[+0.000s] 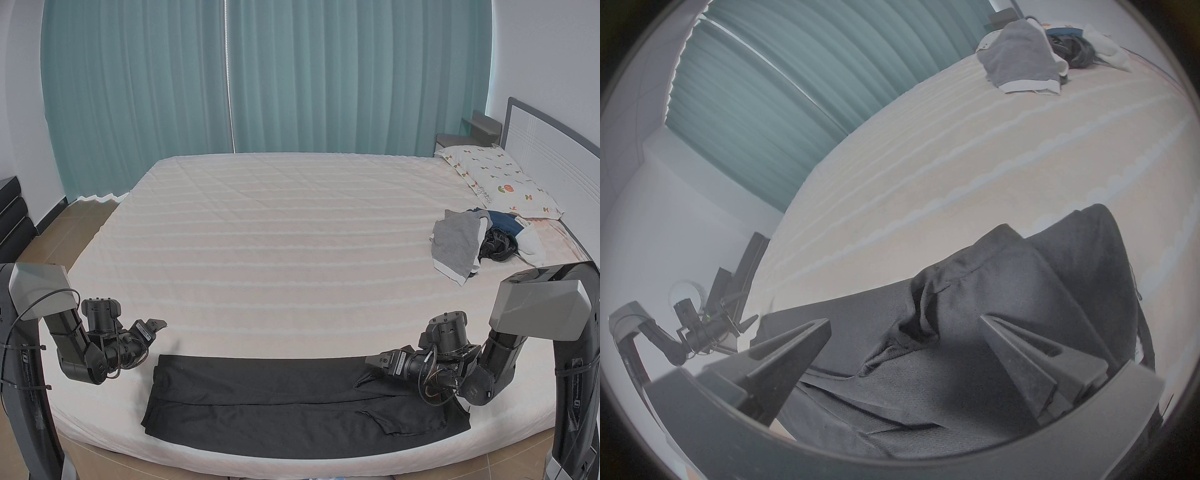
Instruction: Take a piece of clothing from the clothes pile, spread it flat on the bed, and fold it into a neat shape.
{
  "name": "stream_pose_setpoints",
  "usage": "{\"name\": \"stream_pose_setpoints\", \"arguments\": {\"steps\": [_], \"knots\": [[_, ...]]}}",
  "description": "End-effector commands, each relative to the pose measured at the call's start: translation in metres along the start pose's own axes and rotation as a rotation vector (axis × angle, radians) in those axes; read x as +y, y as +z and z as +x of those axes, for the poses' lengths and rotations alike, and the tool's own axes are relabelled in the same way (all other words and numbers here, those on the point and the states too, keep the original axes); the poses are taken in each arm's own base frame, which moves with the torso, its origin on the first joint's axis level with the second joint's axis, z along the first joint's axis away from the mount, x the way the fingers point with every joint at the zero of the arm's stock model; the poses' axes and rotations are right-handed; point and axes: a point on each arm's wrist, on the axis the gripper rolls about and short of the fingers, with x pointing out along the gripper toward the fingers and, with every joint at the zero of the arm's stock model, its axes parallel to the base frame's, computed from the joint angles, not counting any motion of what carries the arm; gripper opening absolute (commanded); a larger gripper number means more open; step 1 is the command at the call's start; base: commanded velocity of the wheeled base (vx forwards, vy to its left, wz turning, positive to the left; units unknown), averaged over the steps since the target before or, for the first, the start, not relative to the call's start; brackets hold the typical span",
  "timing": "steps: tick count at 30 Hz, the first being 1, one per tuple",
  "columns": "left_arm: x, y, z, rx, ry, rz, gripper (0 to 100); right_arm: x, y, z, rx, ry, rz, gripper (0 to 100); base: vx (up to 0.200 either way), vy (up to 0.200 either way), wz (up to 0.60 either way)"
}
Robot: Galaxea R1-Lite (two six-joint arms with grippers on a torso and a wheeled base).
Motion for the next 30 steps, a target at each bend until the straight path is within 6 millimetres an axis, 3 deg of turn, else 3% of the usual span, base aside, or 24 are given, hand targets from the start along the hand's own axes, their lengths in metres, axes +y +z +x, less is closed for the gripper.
{"name": "stream_pose_setpoints", "arguments": {"steps": [1, 17, 30], "knots": [[0.001, -0.001, 0.001, 0.003, 0.004, 0.002, 100, 0.014, 0.005, 0.006, 0.008, 0.027, -0.047, 100, 0.0, 0.0, 0.0], [0.002, -0.002, 0.002, 0.003, 0.006, 0.003, 100, 0.033, 0.003, 0.013, 0.179, 0.018, -0.168, 100, 0.0, 0.0, 0.0], [0.001, -0.001, 0.003, 0.001, 0.004, 0.004, 100, 0.053, 0.017, 0.037, 0.103, 0.079, -0.1, 100, 0.0, 0.0, 0.0]]}}
